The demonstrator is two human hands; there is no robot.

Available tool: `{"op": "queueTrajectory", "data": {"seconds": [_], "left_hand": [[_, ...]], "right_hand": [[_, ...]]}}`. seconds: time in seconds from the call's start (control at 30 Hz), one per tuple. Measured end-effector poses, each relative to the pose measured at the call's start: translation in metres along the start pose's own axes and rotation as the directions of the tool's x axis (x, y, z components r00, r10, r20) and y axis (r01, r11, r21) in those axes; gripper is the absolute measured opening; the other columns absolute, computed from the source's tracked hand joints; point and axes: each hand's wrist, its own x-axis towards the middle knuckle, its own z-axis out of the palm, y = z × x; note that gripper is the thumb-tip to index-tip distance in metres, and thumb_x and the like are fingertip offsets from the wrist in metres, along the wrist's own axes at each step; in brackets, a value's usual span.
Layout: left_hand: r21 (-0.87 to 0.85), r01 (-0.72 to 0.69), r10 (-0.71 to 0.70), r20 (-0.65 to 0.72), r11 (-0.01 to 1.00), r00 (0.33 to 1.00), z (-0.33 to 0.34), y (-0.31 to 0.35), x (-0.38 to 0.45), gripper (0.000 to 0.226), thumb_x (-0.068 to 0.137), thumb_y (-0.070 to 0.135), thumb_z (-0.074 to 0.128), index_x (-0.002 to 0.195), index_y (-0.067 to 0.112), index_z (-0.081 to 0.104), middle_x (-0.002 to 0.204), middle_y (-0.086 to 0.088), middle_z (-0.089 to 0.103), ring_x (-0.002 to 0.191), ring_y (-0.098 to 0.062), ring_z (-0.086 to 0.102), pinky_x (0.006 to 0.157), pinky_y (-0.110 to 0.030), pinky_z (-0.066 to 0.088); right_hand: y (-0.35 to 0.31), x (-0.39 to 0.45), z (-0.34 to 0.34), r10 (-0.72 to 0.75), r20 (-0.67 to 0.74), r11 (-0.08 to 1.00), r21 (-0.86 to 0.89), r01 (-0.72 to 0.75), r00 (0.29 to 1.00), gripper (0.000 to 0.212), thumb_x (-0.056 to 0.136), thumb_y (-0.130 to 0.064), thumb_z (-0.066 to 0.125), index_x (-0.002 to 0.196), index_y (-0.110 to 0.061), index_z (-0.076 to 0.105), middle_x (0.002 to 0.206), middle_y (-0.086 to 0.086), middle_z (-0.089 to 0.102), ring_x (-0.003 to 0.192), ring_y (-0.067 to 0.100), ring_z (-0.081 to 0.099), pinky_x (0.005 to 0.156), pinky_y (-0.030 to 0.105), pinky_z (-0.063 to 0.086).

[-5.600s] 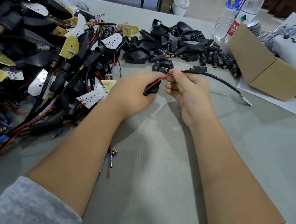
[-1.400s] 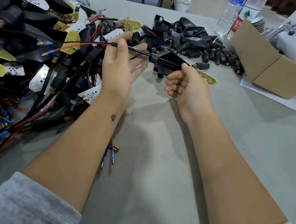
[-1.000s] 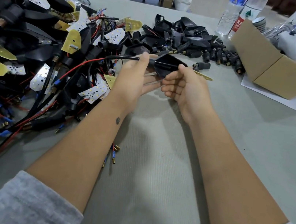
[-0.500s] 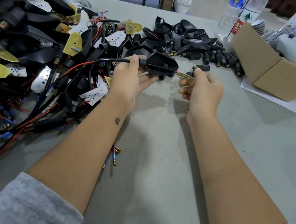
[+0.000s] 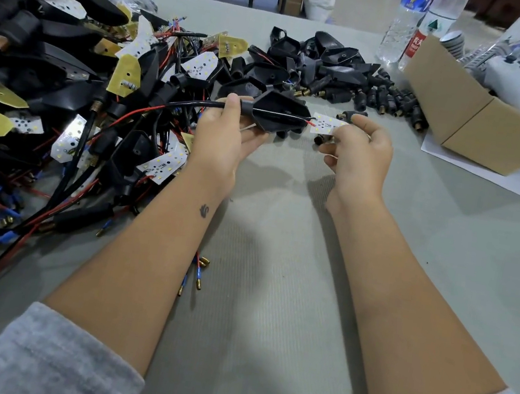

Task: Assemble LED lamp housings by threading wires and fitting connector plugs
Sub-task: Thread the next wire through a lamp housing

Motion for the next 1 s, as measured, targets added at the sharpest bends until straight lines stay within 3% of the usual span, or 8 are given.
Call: {"op": "queueTrajectory", "data": {"seconds": [0.27,0.43,0.53,0.63,0.73,0.9,1.0], "left_hand": [[0.02,-0.016,0.016,0.033,1.0,0.999,0.002,-0.002,-0.001,0.03,0.106,0.022,0.04,0.084,0.012,0.058,0.07,0.001,0.073,0.071,-0.014,0.073,0.07,-0.026,0.059],[0.05,-0.015,0.013,0.058,0.999,0.998,0.002,-0.002,-0.003,0.026,0.106,0.022,0.041,0.088,0.014,0.058,0.087,-0.002,0.07,0.074,-0.015,0.073,0.069,-0.026,0.059],[0.085,-0.015,0.008,0.08,0.996,0.997,0.002,-0.002,-0.003,0.025,0.106,0.023,0.041,0.09,0.014,0.058,0.091,0.0,0.07,0.075,-0.017,0.073,0.068,-0.025,0.058],[0.157,-0.013,-0.005,0.114,0.988,0.993,0.003,-0.003,-0.004,0.025,0.105,0.023,0.041,0.092,0.013,0.06,0.099,-0.003,0.07,0.08,-0.018,0.073,0.073,-0.027,0.059],[0.27,-0.025,-0.019,0.159,0.963,0.987,0.005,-0.005,-0.006,0.025,0.106,0.024,0.041,0.098,0.013,0.062,0.11,-0.005,0.069,0.092,-0.023,0.072,0.08,-0.027,0.059],[0.315,-0.024,-0.028,0.16,0.949,0.987,0.005,-0.003,-0.006,0.026,0.106,0.027,0.04,0.106,0.014,0.062,0.114,-0.005,0.07,0.097,-0.026,0.071,0.072,-0.025,0.058],[0.317,-0.01,-0.038,0.146,0.948,0.988,0.003,-0.003,-0.004,0.027,0.105,0.029,0.041,0.102,0.014,0.063,0.114,-0.007,0.07,0.095,-0.025,0.071,0.069,-0.025,0.057]], "right_hand": [[0.002,-0.007,0.003,-0.075,0.123,0.997,-0.027,0.079,0.99,0.027,0.082,0.007,0.055,0.087,-0.019,0.057,0.064,-0.01,0.062,0.055,0.01,0.056,0.052,0.018,0.042],[0.006,-0.008,0.005,-0.122,0.196,0.975,-0.158,0.154,0.973,0.025,0.082,0.005,0.06,0.082,-0.02,0.057,0.064,-0.006,0.061,0.058,0.012,0.054,0.053,0.017,0.042],[0.009,-0.006,0.006,-0.139,0.206,0.951,-0.246,0.189,0.969,0.022,0.082,-0.002,0.065,0.081,-0.022,0.057,0.068,-0.004,0.06,0.063,0.015,0.055,0.06,0.025,0.043],[0.013,-0.004,0.006,-0.171,0.204,0.926,-0.3,0.227,0.964,0.019,0.082,-0.007,0.068,0.079,-0.023,0.057,0.067,-0.004,0.058,0.065,0.014,0.055,0.064,0.029,0.045],[0.015,-0.002,0.005,-0.215,0.206,0.9,-0.338,0.276,0.955,0.016,0.082,-0.011,0.069,0.08,-0.023,0.059,0.065,-0.006,0.057,0.061,0.009,0.053,0.061,0.024,0.042],[0.015,0.0,0.002,-0.282,0.225,0.867,-0.356,0.348,0.933,0.018,0.079,-0.011,0.074,0.075,-0.024,0.061,0.073,-0.004,0.062,0.065,0.006,0.054,0.063,0.02,0.045],[0.016,0.002,0.002,-0.315,0.226,0.818,-0.427,0.385,0.922,0.016,0.078,-0.016,0.076,0.077,-0.025,0.063,0.093,0.006,0.062,0.067,0.004,0.049,0.065,0.016,0.04]]}}
